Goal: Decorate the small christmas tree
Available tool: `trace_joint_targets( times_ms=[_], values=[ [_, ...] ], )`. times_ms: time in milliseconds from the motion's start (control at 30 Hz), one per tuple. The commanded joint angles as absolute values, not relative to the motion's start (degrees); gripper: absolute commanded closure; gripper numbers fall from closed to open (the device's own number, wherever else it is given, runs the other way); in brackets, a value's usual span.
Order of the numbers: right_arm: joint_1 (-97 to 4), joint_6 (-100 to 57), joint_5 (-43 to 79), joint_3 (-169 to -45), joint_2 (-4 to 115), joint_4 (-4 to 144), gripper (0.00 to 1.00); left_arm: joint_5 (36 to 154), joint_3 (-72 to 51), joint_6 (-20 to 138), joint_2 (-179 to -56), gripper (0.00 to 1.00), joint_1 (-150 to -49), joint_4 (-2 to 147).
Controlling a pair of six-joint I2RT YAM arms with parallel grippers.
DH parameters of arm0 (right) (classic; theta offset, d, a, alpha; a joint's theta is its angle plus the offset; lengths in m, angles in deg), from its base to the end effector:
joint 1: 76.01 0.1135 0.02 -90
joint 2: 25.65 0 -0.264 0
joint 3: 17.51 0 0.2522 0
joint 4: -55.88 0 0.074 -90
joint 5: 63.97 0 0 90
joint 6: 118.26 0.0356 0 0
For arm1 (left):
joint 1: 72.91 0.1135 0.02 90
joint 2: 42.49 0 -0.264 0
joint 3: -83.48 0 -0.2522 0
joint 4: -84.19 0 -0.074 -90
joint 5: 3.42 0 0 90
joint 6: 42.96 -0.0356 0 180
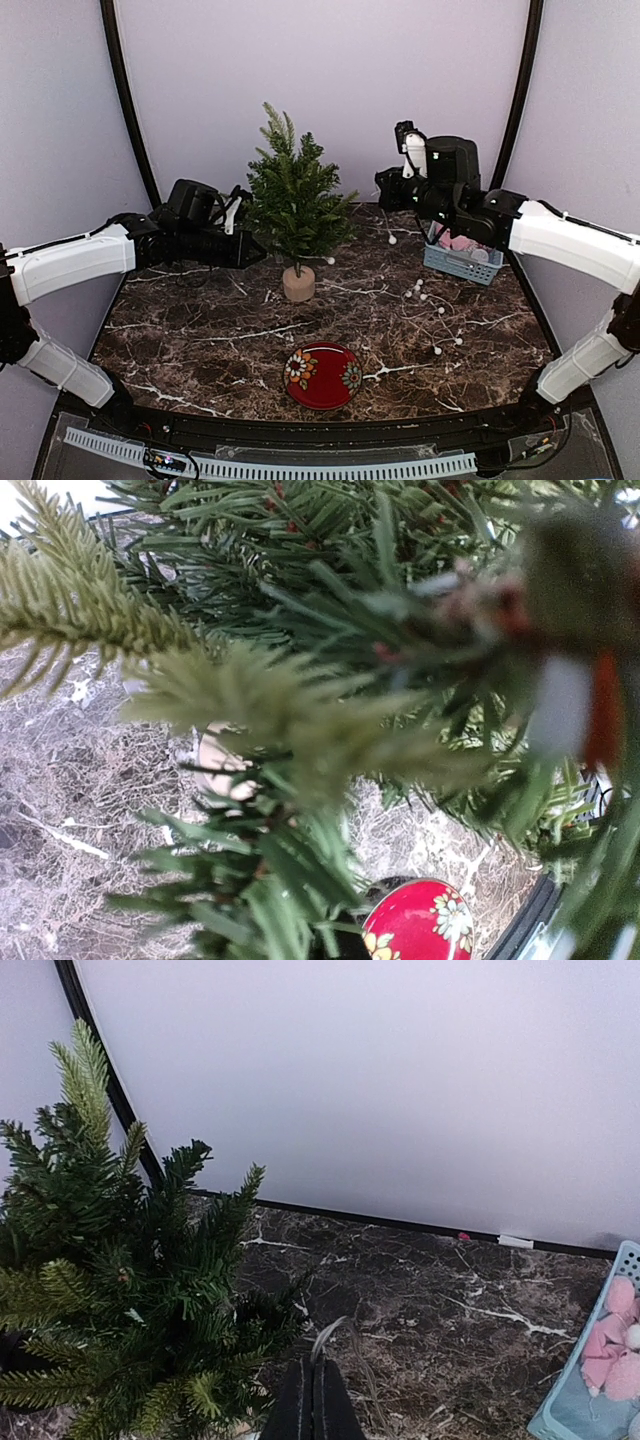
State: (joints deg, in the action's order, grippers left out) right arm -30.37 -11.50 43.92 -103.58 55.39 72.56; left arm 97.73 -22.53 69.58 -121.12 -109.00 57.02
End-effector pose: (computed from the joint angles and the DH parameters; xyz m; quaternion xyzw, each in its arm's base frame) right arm 0.2426 0.2324 0.3746 -0.0958 0.7661 0.2202 0.5962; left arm 0.2480 -0.1893 0.2945 0.1495 0.8580 -0.3110 0.3804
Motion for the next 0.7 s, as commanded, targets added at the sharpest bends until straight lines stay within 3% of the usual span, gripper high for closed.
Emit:
trace_joint_targets(
  times_ms=[0, 300, 667],
  values=[
    [-32.49, -11.10, 42.21, -106.58, 59.33, 70.72, 1.00, 97.72, -23.57, 68.38, -119.16, 1.00, -108.43, 57.35],
    [-36.58, -7.53, 30.53, -108.36, 69.45, 69.90, 1.00, 98.82, -23.69, 65.94, -118.97, 1.00, -107.67, 57.33],
    [-36.50, -0.07, 19.00, -98.17, 73.96, 62.76, 1.00, 102.91, -21.43, 58.09, -122.07, 1.00, -102.79, 57.86]
  ],
)
